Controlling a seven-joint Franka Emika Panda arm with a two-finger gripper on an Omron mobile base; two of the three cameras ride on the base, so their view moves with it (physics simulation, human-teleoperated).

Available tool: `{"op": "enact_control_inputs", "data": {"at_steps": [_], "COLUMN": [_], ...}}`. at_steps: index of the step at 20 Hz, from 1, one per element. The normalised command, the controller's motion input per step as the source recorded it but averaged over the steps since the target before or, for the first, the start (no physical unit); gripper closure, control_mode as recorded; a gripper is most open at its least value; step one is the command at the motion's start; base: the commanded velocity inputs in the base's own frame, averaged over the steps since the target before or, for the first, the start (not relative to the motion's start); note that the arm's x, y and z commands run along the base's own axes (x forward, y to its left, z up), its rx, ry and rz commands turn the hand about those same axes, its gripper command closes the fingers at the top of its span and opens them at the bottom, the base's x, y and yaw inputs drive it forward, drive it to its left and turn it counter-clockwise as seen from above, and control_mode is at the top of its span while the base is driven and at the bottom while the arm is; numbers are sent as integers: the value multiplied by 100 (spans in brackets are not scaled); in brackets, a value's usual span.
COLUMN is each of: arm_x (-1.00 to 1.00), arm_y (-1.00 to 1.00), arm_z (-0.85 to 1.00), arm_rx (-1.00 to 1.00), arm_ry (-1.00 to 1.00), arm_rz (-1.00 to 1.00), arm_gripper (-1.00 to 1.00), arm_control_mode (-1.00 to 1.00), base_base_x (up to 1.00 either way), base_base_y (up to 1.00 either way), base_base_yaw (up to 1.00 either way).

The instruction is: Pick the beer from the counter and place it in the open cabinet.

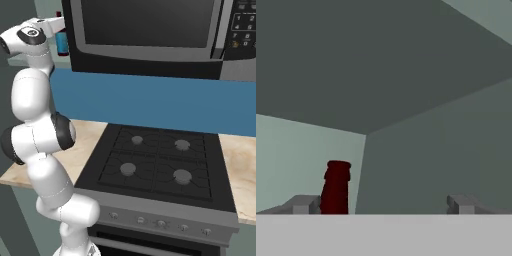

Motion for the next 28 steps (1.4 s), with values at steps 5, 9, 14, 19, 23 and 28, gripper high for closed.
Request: {"op": "enact_control_inputs", "data": {"at_steps": [5, 9, 14, 19, 23, 28], "arm_x": [27, 0, -62, -100, -100, -100], "arm_y": [0, 0, -1, -18, -73, -99], "arm_z": [-18, 0, 0, -51, -100, -100], "arm_rx": [-2, 0, 2, 1, -3, -5], "arm_ry": [-4, 0, -6, -23, -17, -13], "arm_rz": [0, 0, 0, 0, 0, 1], "arm_gripper": [-100, -100, -100, -100, -100, -100], "arm_control_mode": [-100, -100, -100, -100, -100, -100], "base_base_x": [0, 0, 0, 0, 0, 0], "base_base_y": [0, 0, 0, 0, 0, 0], "base_base_yaw": [0, 0, 0, 0, 0, 0]}}
